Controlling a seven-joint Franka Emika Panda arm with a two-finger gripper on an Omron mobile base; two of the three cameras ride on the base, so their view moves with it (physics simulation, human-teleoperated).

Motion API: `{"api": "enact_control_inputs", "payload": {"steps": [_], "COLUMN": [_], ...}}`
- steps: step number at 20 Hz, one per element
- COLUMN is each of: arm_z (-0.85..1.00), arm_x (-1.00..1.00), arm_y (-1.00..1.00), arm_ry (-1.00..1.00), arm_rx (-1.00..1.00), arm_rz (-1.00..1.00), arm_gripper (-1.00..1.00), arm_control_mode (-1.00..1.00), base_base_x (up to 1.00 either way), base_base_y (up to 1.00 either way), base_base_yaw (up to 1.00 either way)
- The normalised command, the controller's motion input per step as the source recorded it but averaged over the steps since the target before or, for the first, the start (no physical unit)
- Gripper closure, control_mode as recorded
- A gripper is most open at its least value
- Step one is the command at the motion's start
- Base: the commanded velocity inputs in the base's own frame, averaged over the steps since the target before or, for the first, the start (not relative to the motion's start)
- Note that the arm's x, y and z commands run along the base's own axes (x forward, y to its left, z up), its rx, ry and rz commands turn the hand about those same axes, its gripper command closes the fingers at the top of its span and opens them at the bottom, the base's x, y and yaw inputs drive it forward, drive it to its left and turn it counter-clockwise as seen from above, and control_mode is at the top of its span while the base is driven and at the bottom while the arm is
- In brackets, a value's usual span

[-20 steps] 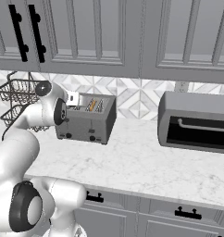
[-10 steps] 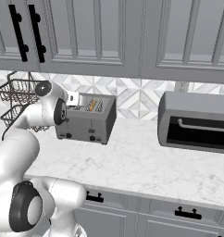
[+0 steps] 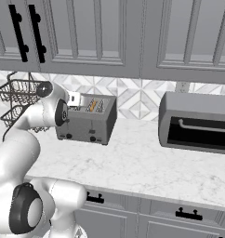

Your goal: Start the toaster. Once the lever pops up, take the bread to the plate on the dining counter.

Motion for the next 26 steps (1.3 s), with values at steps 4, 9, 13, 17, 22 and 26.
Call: {"api": "enact_control_inputs", "payload": {"steps": [4, 9, 13, 17, 22, 26], "arm_z": [0.0, -0.01, 0.0, 0.0, 0.0, 0.11], "arm_x": [0.0, 0.0, 0.0, 0.0, 0.0, 0.0], "arm_y": [-0.13, -0.03, 0.0, -0.01, -0.16, -0.13], "arm_ry": [-0.08, -0.03, 0.0, 0.0, 0.0, 0.06], "arm_rx": [0.06, 0.05, 0.02, 0.0, 0.0, 0.0], "arm_rz": [0.0, 0.0, 0.0, 0.0, -0.01, -0.01], "arm_gripper": [-1.0, -1.0, -1.0, -1.0, -1.0, -1.0], "arm_control_mode": [-1.0, -1.0, -1.0, -1.0, -1.0, -1.0], "base_base_x": [0.0, 0.0, 0.0, 0.0, 0.0, 0.0], "base_base_y": [0.0, 0.0, 0.0, 0.0, 0.0, 0.0], "base_base_yaw": [0.0, 0.0, 0.0, 0.0, 0.0, 0.0]}}
